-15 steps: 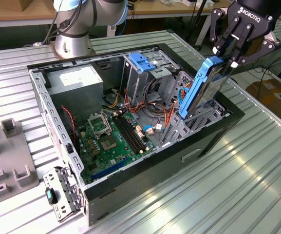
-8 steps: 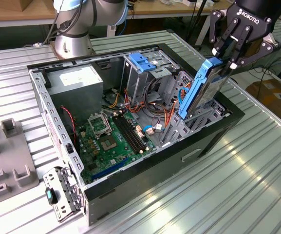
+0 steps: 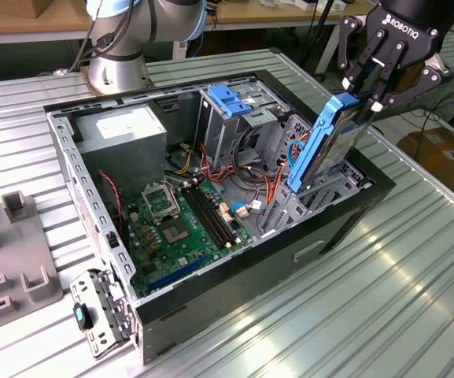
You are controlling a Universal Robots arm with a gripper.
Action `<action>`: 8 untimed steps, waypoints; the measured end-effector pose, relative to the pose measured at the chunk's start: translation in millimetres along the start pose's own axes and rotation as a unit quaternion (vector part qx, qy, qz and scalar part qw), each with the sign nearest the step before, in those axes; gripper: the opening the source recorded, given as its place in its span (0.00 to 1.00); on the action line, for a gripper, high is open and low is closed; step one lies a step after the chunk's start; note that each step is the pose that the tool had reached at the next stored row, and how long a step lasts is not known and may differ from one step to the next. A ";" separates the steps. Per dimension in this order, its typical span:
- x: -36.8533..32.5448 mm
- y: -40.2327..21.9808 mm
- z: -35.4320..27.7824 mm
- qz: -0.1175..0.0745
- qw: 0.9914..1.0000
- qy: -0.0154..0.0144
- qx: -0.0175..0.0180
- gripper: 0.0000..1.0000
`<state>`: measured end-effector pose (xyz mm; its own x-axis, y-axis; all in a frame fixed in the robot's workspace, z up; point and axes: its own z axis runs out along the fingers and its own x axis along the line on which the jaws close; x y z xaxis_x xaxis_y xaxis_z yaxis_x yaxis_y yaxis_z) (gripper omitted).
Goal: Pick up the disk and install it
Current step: 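Insert the disk into the insertion slot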
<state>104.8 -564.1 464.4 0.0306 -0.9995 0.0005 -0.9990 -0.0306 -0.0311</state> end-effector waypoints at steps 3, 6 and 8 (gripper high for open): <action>-0.5 0.1 4.1 0.001 1.000 0.000 0.000 0.35; -0.5 -0.5 7.4 0.001 1.000 0.000 0.000 0.35; -0.4 -0.7 12.5 0.002 1.000 0.000 0.000 0.35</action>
<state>105.8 -563.7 451.9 0.0271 -0.9996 0.0006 -0.9991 -0.0271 -0.0311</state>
